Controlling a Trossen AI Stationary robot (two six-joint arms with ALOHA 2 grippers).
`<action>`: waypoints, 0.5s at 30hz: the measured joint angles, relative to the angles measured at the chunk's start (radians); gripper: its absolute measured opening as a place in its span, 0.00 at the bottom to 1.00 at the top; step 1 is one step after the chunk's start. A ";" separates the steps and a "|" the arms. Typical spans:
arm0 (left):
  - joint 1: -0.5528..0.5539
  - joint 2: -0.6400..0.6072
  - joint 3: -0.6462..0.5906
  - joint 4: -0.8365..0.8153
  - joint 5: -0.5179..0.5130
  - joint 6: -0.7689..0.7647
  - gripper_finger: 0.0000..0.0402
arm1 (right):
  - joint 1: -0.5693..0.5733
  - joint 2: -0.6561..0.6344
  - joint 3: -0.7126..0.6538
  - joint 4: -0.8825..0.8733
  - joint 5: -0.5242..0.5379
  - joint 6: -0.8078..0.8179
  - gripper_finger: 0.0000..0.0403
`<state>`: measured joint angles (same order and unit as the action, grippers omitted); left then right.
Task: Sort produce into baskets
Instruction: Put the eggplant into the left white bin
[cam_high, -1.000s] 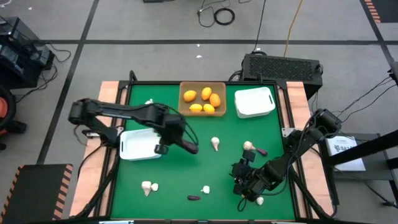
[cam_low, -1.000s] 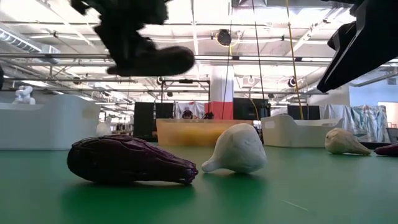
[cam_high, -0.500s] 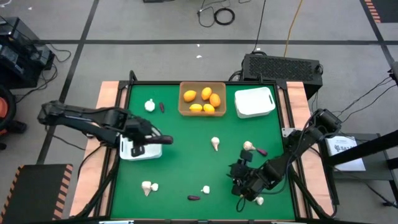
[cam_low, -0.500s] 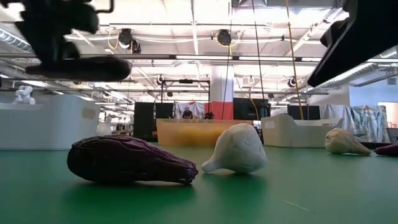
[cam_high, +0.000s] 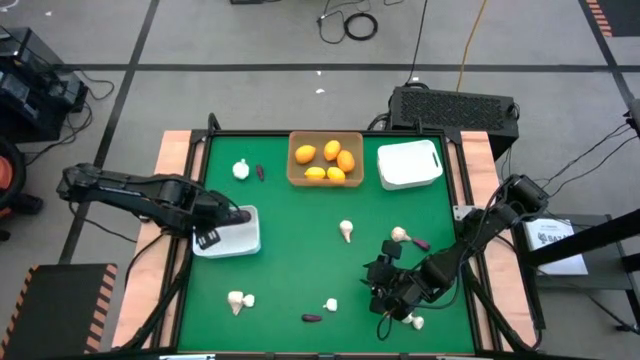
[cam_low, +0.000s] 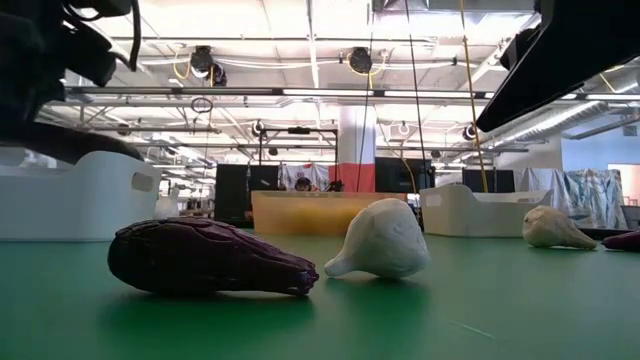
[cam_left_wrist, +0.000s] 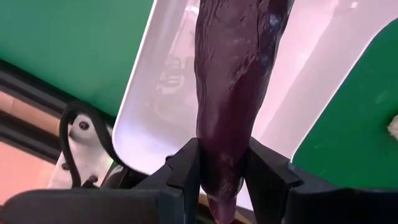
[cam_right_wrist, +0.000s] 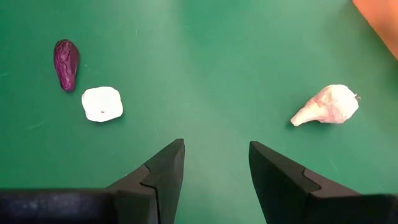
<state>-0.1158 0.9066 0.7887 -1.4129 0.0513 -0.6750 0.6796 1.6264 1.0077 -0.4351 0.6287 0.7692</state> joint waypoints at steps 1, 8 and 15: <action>0.000 0.000 0.000 0.002 0.000 0.000 0.27 | 0.000 0.000 0.000 -0.001 0.000 0.000 0.42; 0.000 0.003 0.000 0.047 0.000 -0.001 0.27 | 0.000 0.000 0.000 0.000 0.000 -0.004 0.42; 0.000 0.004 0.000 0.064 0.000 -0.001 0.33 | 0.000 0.000 0.000 0.002 -0.001 -0.005 0.42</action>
<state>-0.1158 0.9104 0.7887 -1.3486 0.0513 -0.6757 0.6796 1.6264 1.0077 -0.4328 0.6281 0.7647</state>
